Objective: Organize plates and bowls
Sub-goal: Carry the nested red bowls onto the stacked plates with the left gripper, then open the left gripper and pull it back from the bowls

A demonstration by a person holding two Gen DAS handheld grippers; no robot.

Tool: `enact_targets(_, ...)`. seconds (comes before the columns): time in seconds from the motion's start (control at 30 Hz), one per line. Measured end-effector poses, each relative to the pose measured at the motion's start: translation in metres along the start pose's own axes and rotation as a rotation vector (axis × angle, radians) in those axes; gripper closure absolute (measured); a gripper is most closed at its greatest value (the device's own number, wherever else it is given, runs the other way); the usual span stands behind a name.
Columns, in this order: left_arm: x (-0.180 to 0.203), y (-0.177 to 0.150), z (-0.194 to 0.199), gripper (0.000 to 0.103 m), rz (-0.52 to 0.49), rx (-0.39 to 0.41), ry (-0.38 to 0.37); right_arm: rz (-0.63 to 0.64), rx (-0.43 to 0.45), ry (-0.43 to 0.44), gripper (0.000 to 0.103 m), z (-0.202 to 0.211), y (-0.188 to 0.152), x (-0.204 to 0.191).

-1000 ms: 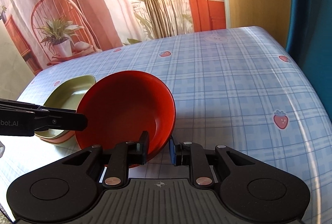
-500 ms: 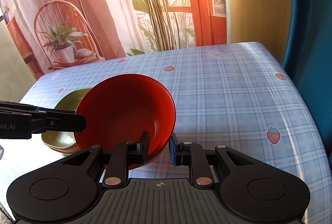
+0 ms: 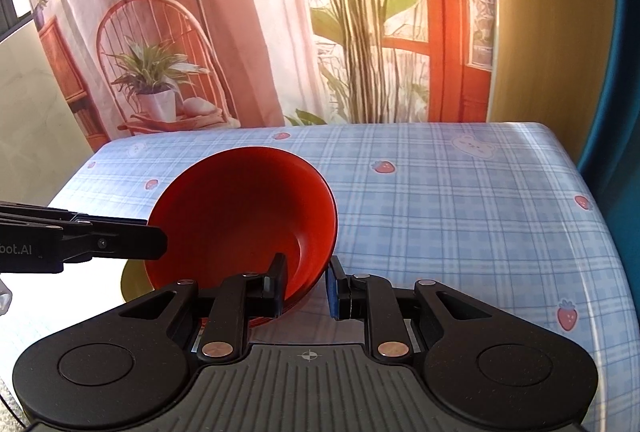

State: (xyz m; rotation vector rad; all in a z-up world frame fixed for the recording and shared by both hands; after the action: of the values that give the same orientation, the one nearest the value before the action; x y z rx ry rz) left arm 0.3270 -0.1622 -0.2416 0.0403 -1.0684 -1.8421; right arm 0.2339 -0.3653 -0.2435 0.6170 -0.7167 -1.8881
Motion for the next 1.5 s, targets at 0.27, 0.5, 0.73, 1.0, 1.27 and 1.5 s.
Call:
enact_targets(0.27, -0.048, -0.005, 0.017, 0.084, 0.069, 0.006, 0.040, 0.065, -0.031, 0.029, 0.084, -0.022, 0.006, -0.051)
enact_targets(0.5, -0.070, -0.015, 0.020, 0.084, 0.098, -0.004, 0.058, 0.087, -0.064, 0.035, 0.084, -0.037, -0.004, -0.075)
enact_targets(0.73, -0.081, -0.021, 0.020, 0.084, 0.109, -0.013, 0.072, 0.072, -0.078, 0.039, 0.084, -0.043, -0.009, -0.083)
enact_targets(1.0, -0.085, -0.027, 0.020, 0.084, 0.103, -0.027, 0.087, 0.076, -0.079, 0.037, 0.082, -0.044, -0.011, -0.086)
enact_targets(1.27, -0.077, -0.018, 0.033, 0.052, 0.058, -0.001, 0.126, 0.080, -0.040, 0.019, 0.073, -0.029, -0.004, -0.079)
enact_targets(1.5, -0.071, -0.014, 0.051, 0.035, 0.023, 0.017, 0.182, 0.065, -0.003, 0.002, 0.055, -0.008, 0.000, -0.071)
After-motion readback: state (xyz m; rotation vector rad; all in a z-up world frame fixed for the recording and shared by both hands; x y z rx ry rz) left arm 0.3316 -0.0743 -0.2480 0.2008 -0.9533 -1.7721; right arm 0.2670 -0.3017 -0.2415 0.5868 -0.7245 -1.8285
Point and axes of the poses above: each gripper's, at about its wrist camera, not at the fingertips, and z roughly against the way its jaws point, x to its right, y to its top, the point moved 10 cm from there along -z, roughly the way its jaws point, and after that the axes turned 8 degrees about -y, right-handed, at the moved point
